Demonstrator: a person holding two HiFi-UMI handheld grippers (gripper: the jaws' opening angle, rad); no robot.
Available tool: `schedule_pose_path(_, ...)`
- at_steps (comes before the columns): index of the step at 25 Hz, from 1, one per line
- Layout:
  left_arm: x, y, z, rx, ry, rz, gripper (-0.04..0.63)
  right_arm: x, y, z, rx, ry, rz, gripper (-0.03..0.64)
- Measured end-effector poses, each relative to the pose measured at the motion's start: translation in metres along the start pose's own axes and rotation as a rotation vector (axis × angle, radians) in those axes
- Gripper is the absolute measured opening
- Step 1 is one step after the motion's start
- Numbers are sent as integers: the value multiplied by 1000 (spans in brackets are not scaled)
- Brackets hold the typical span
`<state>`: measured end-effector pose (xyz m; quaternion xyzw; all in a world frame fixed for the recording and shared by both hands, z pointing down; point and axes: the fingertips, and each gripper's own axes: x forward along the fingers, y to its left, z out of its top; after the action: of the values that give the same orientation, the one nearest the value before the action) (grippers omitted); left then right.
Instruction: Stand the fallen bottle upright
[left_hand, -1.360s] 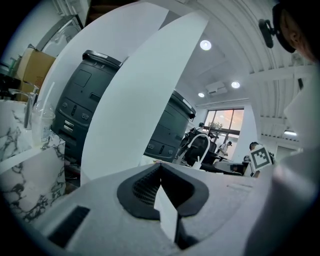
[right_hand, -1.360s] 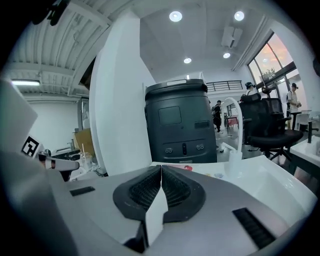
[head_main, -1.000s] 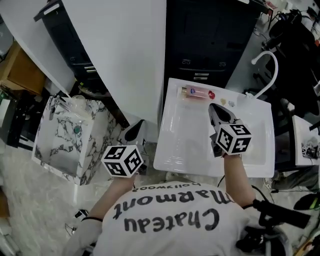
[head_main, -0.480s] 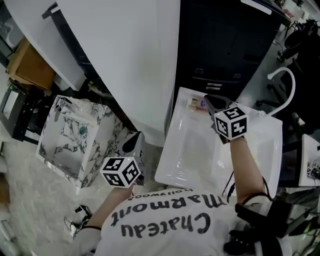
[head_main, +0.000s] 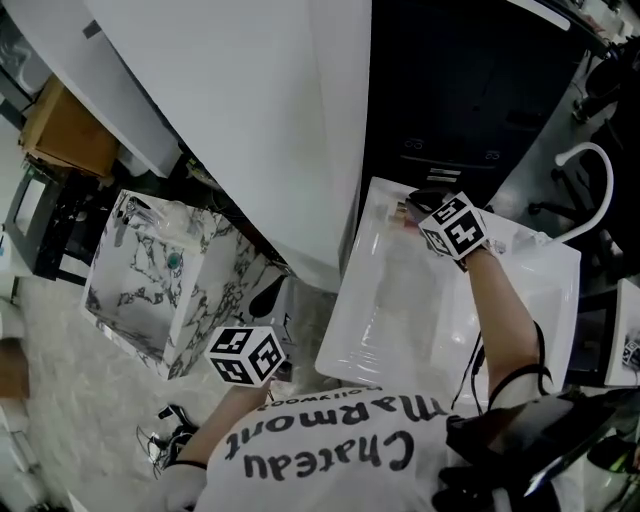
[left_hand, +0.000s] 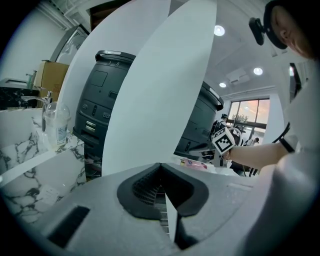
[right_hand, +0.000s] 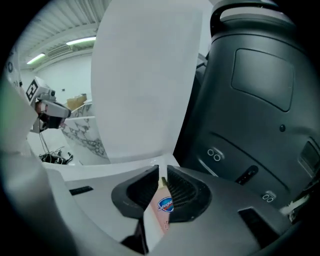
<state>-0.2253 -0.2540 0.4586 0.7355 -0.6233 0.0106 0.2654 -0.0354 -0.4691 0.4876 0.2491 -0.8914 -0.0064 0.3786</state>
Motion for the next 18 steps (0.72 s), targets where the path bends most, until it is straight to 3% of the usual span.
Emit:
schedule_pose_path(4,0,3,-2,-7,3,15,14,19,12,-16,-95,113,81,29)
schedule_pose_path(5,0,4,-3,-7,4,19,14,22,15,-19,-116,132,100,76)
schedule_pose_path(6,-1,6,-3,-8,4,23,14,26,18,-21,-132,146,118,179)
schedule_pose_path(7,-1,7,-4,-9,5,28,14,29,20,-23,-145,159,129,202)
schedule_pose_path(13,-5,11,-8,-8,17,48,14,47,12,-36,-226,228,98,200)
schedule_pose_path(15,-5,12,-10,-9,20,51,14,51,12,-36,-258,243,92,163)
schedule_pose_path(18,-6,13,-11,-11,23,55,14,56,15,-38,-310,271,102,159)
